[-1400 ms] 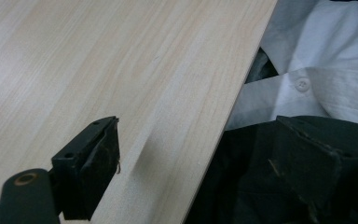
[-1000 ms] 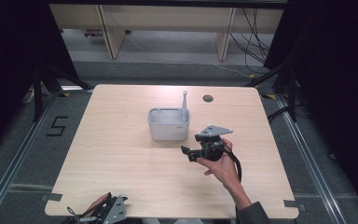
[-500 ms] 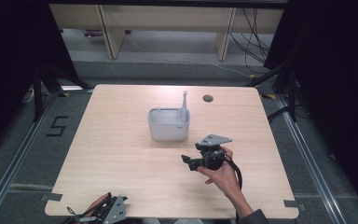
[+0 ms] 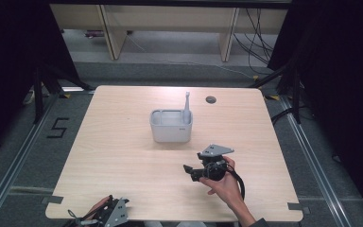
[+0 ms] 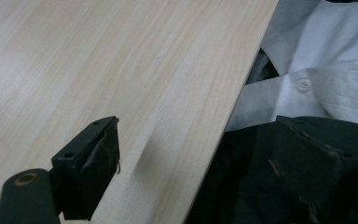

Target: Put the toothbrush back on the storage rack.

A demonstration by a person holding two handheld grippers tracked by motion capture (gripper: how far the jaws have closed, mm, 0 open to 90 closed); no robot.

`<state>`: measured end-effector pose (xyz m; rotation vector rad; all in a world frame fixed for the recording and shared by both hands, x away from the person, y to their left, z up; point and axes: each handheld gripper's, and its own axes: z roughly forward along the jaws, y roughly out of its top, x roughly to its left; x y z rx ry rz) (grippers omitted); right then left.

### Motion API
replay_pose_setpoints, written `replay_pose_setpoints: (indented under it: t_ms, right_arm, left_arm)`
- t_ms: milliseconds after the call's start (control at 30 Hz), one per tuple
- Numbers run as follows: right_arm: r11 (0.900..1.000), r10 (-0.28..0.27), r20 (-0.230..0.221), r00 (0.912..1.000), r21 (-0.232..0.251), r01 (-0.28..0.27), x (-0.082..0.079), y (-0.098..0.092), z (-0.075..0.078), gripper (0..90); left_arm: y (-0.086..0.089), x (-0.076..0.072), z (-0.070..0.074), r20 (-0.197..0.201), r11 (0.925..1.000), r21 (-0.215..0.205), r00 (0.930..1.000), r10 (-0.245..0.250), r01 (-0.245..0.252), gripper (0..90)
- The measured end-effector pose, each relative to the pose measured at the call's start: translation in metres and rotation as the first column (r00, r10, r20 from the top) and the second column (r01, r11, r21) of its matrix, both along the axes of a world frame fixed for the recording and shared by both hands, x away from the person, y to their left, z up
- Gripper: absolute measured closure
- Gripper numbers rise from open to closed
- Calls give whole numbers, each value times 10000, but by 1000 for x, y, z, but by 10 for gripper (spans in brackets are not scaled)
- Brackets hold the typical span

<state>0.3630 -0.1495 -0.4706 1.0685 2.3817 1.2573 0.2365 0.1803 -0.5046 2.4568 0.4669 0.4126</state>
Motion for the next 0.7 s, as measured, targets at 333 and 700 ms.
replay_pose_setpoints:
  t_ms: [333,700]
  right_arm:
    - [9996,280,45,9996,1,-280,-11,-5,-8,277]
    - [9997,218,-139,9997,105,-217,-26,-10,-11,273]
  left_arm:
    - [0,0,0,-3,10000,-5,10000,7,-7,153]
    - [0,0,1,-51,10000,83,10000,4,-4,153]
